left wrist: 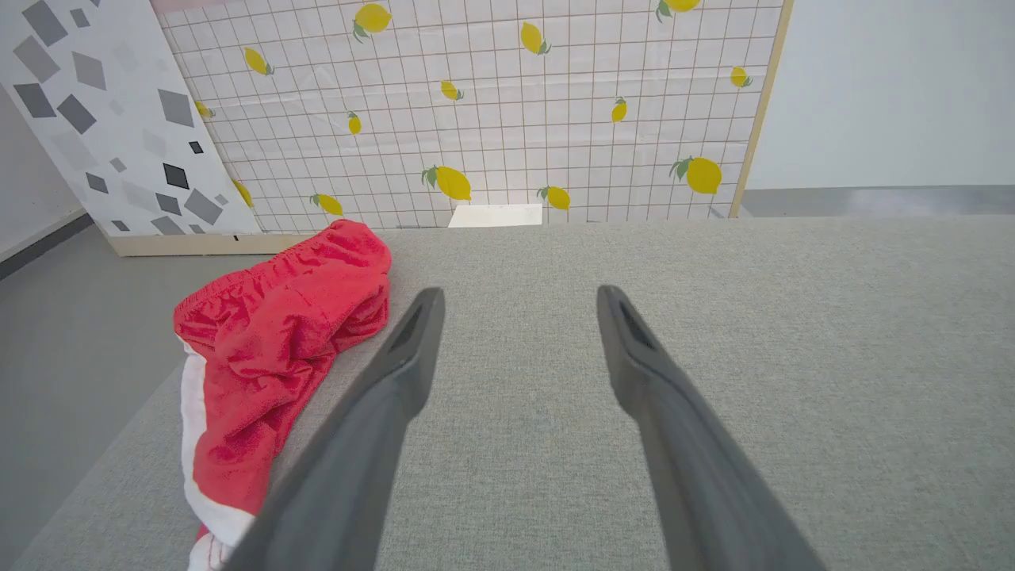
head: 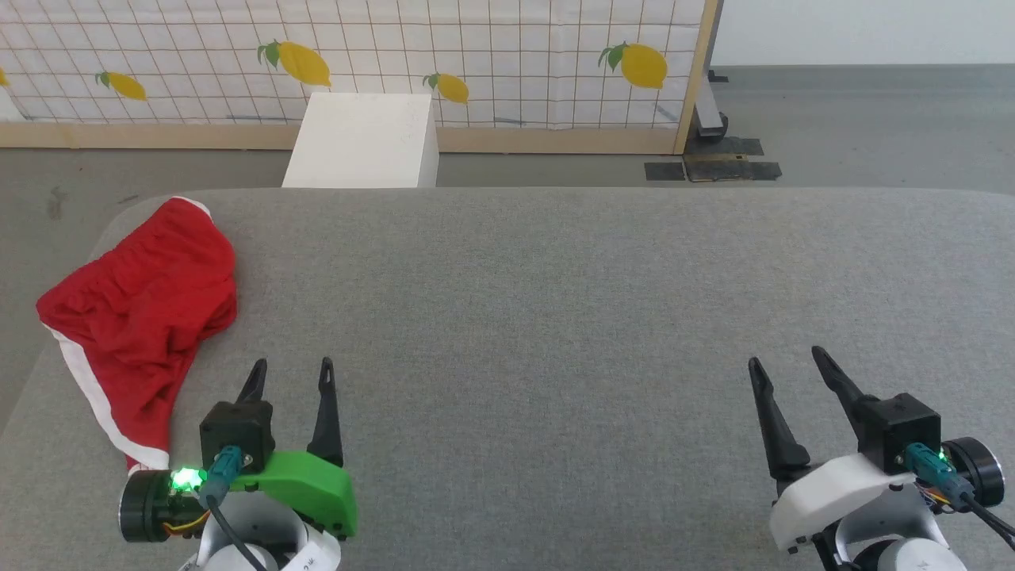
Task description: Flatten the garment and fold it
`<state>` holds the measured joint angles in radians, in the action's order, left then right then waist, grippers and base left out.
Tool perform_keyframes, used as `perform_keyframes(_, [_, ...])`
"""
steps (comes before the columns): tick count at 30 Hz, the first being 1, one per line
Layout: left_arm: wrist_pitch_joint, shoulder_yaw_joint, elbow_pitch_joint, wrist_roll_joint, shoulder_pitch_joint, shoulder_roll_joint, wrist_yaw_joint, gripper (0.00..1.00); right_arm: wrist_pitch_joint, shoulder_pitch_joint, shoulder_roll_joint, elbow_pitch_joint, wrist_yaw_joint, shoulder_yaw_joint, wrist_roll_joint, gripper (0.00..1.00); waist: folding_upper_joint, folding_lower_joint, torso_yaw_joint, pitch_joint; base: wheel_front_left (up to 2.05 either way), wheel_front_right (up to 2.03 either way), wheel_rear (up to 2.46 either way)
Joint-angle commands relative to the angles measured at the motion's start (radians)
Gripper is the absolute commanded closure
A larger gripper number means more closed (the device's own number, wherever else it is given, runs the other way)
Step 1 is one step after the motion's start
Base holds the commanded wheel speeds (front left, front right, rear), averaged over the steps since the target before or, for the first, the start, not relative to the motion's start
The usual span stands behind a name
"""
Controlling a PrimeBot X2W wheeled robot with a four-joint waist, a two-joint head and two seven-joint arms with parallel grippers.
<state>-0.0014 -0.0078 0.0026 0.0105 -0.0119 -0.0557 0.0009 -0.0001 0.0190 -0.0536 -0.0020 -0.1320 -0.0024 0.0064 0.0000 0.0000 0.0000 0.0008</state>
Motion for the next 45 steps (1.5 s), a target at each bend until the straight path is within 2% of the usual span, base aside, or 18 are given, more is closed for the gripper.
perform_keyframes(1, [0.002, 0.0, 0.001, 0.001, 0.001, 0.0, -0.001, 0.0, -0.001, -0.002, 0.0, 0.0, 0.0, -0.001, -0.002, 0.0, 0.0, 0.0, 0.0, 0.0, 0.0, 0.0, 0.0])
perform_keyframes(16, [0.004, -0.004, 0.001, 0.008, 0.001, -0.003, -0.004, 0.0, -0.018, -0.008, 0.0, -0.001, 0.0, 0.002, 0.026, 0.0, 0.0, 0.0, 0.0, 0.003, 0.0, 0.0, 0.0])
perform_keyframes(25, [0.01, -0.019, -0.001, 0.019, 0.006, -0.011, -0.021, 0.0, -0.025, -0.01, -0.002, -0.006, 0.0, 0.006, 0.049, 0.0, 0.0, 0.0, 0.0, 0.002, 0.0, 0.0, 0.0])
perform_keyframes(45, [0.011, -0.033, -0.011, 0.033, 0.007, -0.023, -0.021, 0.0, -0.036, -0.018, 0.001, -0.007, 0.001, -0.014, 0.1, 0.0, 0.0, 0.0, 0.0, 0.008, 0.0, 0.0, 0.0])
